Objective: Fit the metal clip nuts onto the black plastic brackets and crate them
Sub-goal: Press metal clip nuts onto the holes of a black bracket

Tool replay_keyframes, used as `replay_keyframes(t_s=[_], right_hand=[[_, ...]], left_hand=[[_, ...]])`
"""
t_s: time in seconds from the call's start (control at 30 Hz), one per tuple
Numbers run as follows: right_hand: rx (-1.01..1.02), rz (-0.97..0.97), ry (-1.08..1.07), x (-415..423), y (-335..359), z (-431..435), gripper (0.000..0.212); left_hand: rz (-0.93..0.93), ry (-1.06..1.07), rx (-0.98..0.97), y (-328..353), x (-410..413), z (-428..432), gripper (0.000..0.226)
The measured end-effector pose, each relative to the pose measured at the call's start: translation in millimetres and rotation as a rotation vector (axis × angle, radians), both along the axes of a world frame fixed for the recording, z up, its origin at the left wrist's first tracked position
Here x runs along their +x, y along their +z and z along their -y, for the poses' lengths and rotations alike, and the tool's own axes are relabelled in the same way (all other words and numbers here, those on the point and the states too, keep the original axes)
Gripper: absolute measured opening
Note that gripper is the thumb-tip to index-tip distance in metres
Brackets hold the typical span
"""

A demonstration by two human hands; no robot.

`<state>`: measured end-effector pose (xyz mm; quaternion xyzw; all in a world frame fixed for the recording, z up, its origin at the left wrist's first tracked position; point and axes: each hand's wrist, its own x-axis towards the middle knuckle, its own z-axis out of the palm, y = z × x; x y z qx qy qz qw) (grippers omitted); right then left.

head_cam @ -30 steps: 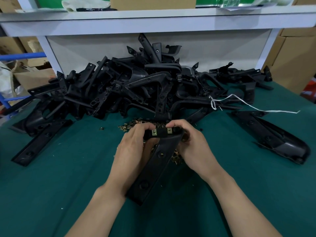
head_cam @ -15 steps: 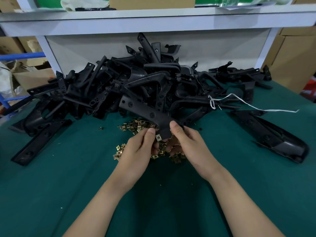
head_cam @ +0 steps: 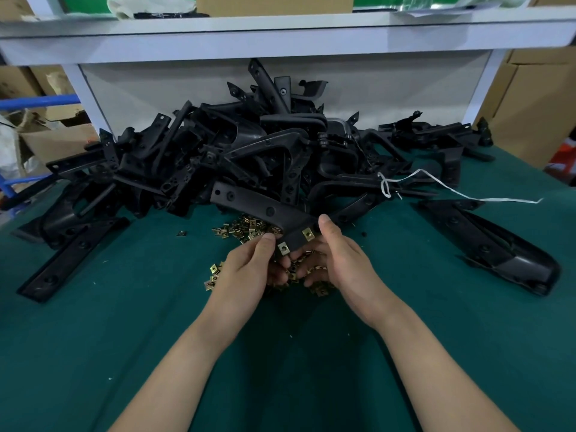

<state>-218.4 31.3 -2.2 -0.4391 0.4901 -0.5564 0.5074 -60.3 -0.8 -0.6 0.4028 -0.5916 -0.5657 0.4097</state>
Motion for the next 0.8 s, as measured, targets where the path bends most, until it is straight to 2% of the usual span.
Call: replay_keyframes(t_s=[0.2, 0.5, 0.63, 0.7, 0.8], right_hand=[[-0.030, 0.049, -0.007, -3.0, -1.3, 1.4, 0.053], [0.025, 0.219, 0.015, 1.0, -4.8, -4.6, 0.051], [0.044, 0.326, -0.011, -1.8, -4.6, -11.8, 0.037], [0.052, 0.364, -0.029, -2.6, -1.8, -16.1, 0.029], [0.083, 0.347, -0.062, -1.6, 1.4, -23.1, 0.027]], left_hand=[[0.052, 0.086, -0.170, -4.4, 3.6, 2.8, 0.031], [0.447, 0.211, -0.685, -17.1, 10.3, -3.4, 0.024], [0.463, 0.157, -0.782, -17.2, 14.7, -9.4, 0.017], [0.446, 0.085, -0.772, -16.9, 18.4, -13.4, 0.023], [0.522, 0.129, -0.824, -15.2, 21.3, -21.9, 0.027]])
